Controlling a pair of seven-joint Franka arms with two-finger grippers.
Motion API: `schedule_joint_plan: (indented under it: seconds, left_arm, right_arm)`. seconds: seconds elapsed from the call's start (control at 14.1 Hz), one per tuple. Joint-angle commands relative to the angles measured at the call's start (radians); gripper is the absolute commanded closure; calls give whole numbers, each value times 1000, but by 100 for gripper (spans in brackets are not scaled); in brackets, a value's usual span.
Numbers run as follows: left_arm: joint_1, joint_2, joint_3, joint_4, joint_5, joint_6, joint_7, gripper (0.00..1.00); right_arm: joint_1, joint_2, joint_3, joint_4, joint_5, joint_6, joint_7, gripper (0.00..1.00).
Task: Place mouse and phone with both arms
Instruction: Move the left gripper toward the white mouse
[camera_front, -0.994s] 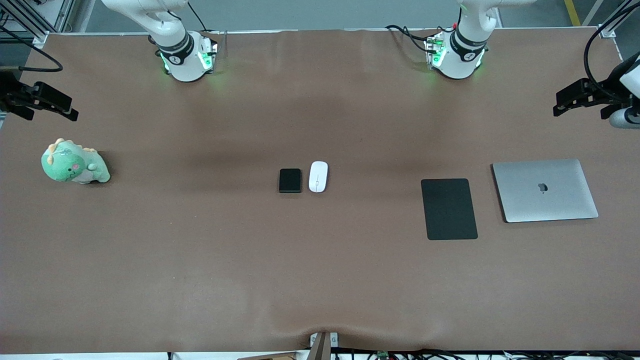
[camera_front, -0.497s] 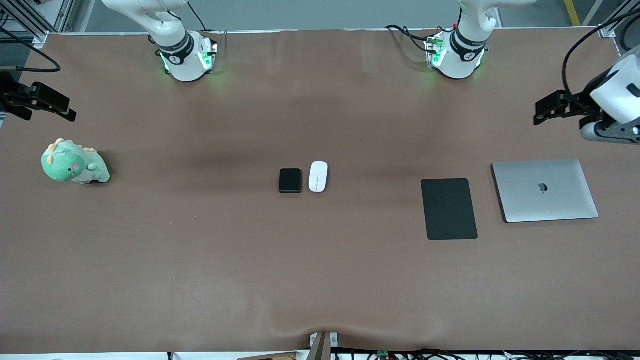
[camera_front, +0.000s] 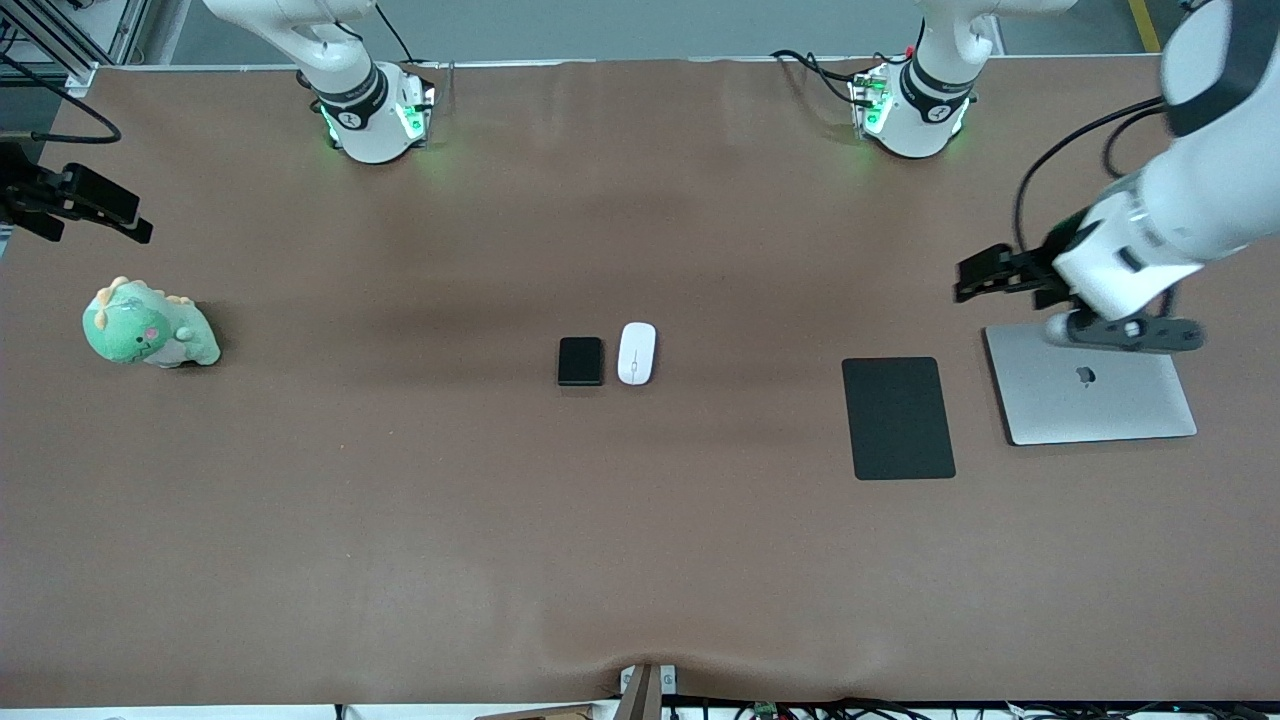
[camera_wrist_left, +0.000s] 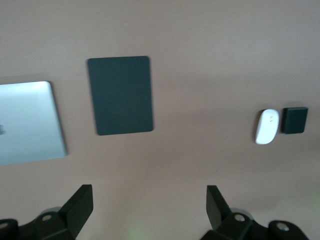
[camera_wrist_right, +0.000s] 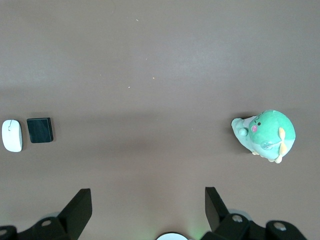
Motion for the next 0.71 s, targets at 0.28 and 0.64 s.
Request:
schedule_joint_plan:
  seconds: [0.28,0.64]
  left_arm:
    - [-240,156,-3,25,-24,189,-268,0]
    - [-383,260,-2,24,-9,356,-392,0]
  right_arm:
    - [-6,-11,-1,4,17,2,-3,0]
    - [-6,-10,-1,4,17,2,-1,0]
